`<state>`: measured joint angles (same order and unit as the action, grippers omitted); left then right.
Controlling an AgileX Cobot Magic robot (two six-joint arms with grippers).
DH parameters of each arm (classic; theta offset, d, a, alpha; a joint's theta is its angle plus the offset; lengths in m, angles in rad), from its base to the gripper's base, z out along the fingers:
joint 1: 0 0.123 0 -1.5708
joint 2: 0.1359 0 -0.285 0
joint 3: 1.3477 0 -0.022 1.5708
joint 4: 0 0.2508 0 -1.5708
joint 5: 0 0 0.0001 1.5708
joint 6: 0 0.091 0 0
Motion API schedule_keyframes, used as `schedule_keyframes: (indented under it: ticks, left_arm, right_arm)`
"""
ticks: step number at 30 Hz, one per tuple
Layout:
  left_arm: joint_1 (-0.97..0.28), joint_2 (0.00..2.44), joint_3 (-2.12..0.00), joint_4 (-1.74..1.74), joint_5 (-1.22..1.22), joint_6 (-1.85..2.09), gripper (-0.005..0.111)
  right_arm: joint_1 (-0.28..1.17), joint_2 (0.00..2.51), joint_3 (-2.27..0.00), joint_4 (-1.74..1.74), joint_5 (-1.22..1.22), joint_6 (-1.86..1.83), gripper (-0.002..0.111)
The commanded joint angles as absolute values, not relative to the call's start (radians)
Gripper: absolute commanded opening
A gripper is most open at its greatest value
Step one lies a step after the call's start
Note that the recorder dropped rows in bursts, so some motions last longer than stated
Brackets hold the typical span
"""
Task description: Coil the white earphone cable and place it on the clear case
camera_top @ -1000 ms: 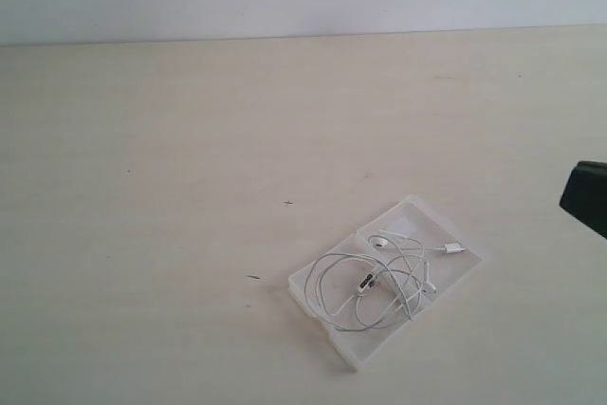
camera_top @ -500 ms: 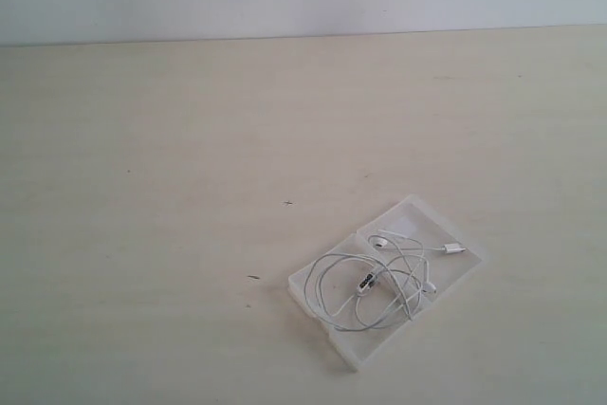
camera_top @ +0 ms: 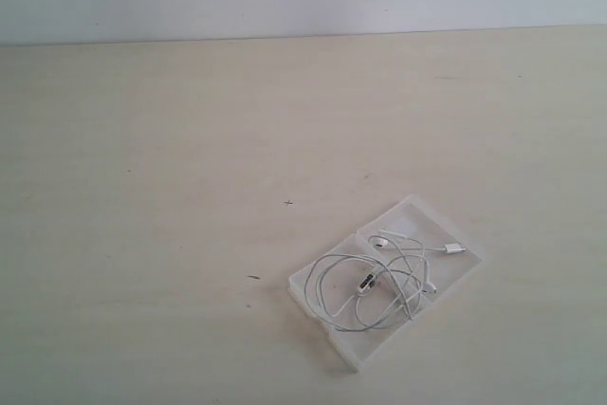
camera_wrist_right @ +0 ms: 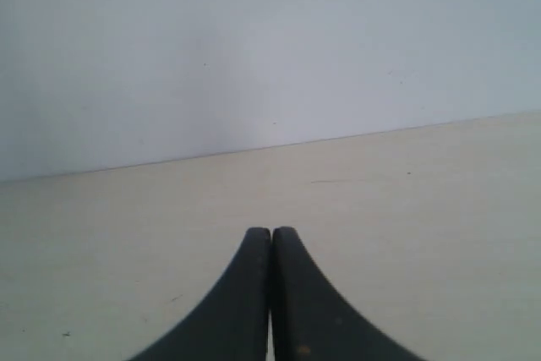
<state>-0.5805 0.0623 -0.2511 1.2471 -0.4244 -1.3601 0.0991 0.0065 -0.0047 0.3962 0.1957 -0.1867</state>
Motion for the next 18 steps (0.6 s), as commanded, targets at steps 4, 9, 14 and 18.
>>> schedule_keyframes:
  ticks: [4,9,14,18]
  left_arm:
    - [-0.578,0.054,-0.245,1.248,-0.424,-1.365,0.000]
    - [-0.578,0.054,-0.245,1.248,-0.424,-1.365,0.000]
    - [-0.578,0.054,-0.245,1.248,-0.424,-1.365,0.000]
    - [-0.578,0.054,-0.245,1.248,-0.424,-1.365,0.000]
  right_arm:
    - [0.092,0.000,0.000,0.356,0.189,-0.188,0.000]
    - [0.092,0.000,0.000,0.140,0.193,0.034,0.000]
    - [0.092,0.000,0.000,0.073,0.194,0.084,0.000]
    - [0.092,0.000,0.000,0.073,0.194,0.084,0.000]
